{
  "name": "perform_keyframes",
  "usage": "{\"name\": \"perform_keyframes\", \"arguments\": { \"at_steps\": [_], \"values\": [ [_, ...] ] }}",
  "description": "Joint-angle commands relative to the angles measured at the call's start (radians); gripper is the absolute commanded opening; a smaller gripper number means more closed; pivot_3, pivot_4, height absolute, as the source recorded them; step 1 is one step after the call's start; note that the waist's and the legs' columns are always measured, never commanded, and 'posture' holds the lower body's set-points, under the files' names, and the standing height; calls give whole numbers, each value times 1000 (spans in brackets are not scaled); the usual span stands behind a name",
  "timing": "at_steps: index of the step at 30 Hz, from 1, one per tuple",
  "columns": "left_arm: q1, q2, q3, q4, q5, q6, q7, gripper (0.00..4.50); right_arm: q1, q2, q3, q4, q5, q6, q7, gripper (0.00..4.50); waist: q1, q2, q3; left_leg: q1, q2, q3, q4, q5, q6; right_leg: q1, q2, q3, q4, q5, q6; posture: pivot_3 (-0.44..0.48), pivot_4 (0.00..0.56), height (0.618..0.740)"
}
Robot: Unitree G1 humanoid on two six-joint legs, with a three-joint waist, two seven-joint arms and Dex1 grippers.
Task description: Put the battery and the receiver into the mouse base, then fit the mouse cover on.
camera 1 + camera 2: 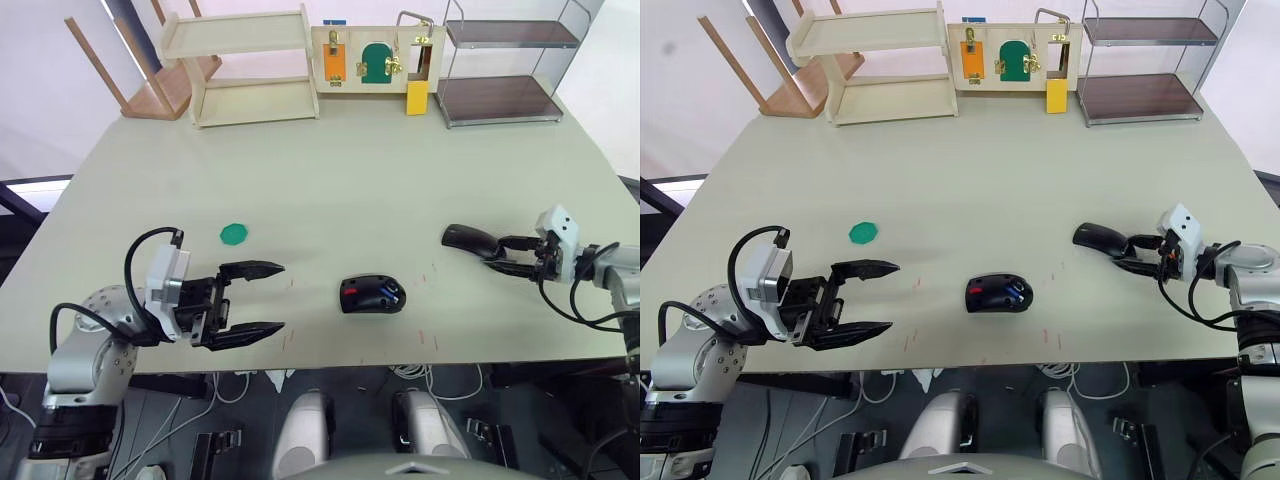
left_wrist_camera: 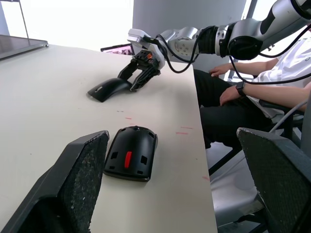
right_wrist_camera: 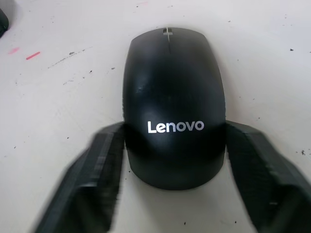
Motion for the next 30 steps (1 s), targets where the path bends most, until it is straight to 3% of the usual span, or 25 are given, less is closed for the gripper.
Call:
{"name": "perform_keyframes", "arguments": {
  "at_steps": [1, 10, 24, 30],
  "values": [
    [5, 1, 31, -38, -20, 0, 8, 4500, -18, -7, -16, -3, 6, -24, 5, 2270, 0, 0, 0, 0, 0, 0, 0, 0, 0, 0, 0, 0, 0, 0, 0, 0, 150, 740],
    [10, 2, 29, -39, -17, -4, 13, 4500, 0, -18, -21, -49, 15, -20, 11, 2270, 0, 0, 0, 0, 0, 0, 0, 0, 0, 0, 0, 0, 0, 0, 0, 0, 150, 740],
    [3, 20, 33, -5, 2, -11, -16, 4500, 144, -34, 70, -754, 72, 312, -34, 2270, 2, 1, 2, -1, 1, 0, 0, 0, 0, -2, 1, 0, 0, 0, 0, 0, 150, 740],
    [-9, 30, 37, 12, 13, -13, -26, 4500, 91, -31, 142, -964, 82, 541, -115, 2270, 2, 1, 2, -4, 1, 0, 0, 0, 0, -6, 0, 0, 0, 0, 0, 0, 150, 740]
  ]
}}
